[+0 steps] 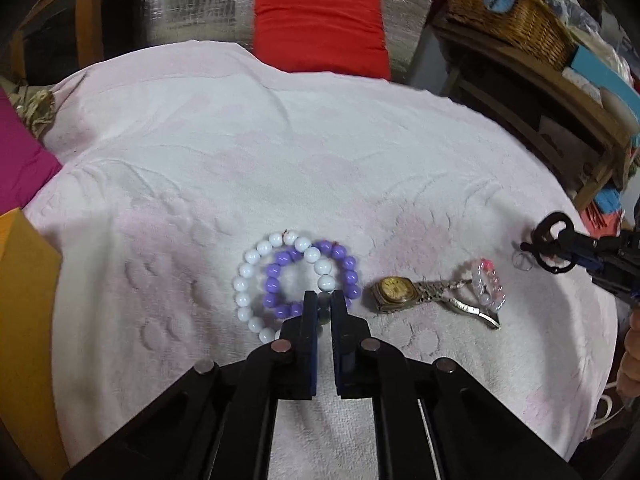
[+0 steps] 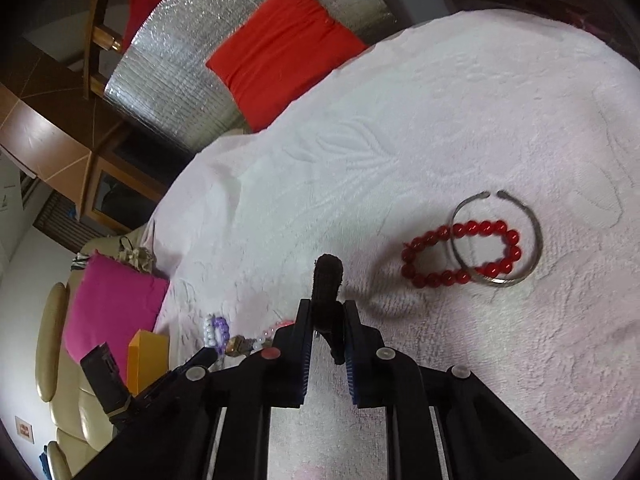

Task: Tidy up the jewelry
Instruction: 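Lift the white bracelet and black hair tie and carry both over the orange box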

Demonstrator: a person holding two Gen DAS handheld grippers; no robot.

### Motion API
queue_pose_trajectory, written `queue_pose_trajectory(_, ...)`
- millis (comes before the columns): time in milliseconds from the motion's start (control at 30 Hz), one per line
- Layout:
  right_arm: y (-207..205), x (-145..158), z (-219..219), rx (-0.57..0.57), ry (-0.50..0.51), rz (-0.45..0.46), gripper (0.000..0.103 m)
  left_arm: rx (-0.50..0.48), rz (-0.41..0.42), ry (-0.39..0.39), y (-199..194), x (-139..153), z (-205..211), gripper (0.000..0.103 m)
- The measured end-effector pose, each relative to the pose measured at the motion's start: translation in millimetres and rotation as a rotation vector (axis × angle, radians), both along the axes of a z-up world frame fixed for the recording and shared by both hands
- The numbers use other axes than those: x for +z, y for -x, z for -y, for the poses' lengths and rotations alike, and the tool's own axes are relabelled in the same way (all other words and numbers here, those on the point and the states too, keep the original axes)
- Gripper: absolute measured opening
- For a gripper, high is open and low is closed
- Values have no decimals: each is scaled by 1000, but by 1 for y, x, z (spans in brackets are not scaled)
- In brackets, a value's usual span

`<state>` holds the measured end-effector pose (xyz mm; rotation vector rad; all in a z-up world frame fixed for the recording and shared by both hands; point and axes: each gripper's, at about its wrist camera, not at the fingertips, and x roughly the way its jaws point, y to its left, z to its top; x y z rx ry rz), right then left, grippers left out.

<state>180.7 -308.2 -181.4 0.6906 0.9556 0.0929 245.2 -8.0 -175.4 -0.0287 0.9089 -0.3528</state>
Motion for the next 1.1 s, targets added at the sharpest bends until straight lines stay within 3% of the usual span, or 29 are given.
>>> queue_pose_trajectory(400, 8, 18, 0, 7, -16, 76, 16, 53, 145, 119, 36, 56, -30, 2)
queue_pose_trajectory(533, 9, 21, -13, 25, -18, 89, 16, 21, 173, 101, 44, 60, -26, 2)
queue_pose_trajectory(600, 9, 21, -19, 32, -19, 88, 16, 25, 146, 63, 39, 52, -25, 2)
queue_pose_trajectory(667, 9, 20, -24, 34, -14, 83, 16, 9, 88, 47, 35, 39, -20, 5)
queue_pose_trajectory(733, 9, 19, -25, 31, -11, 74, 16, 15, 52, -5, 30, 25, -12, 17)
queue_pose_trajectory(867, 6, 14, -21, 16, -23, 57, 16, -4, 40, -20, 26, 13, 1, 26)
queue_pose_trajectory(967, 4, 11, -20, 16, -29, 44, 16, -15, 18, -22, 23, 8, 13, 43)
queue_pose_trajectory(1100, 3, 10, -20, 24, -24, 44, 16, -8, 10, -34, 17, 2, 25, 44)
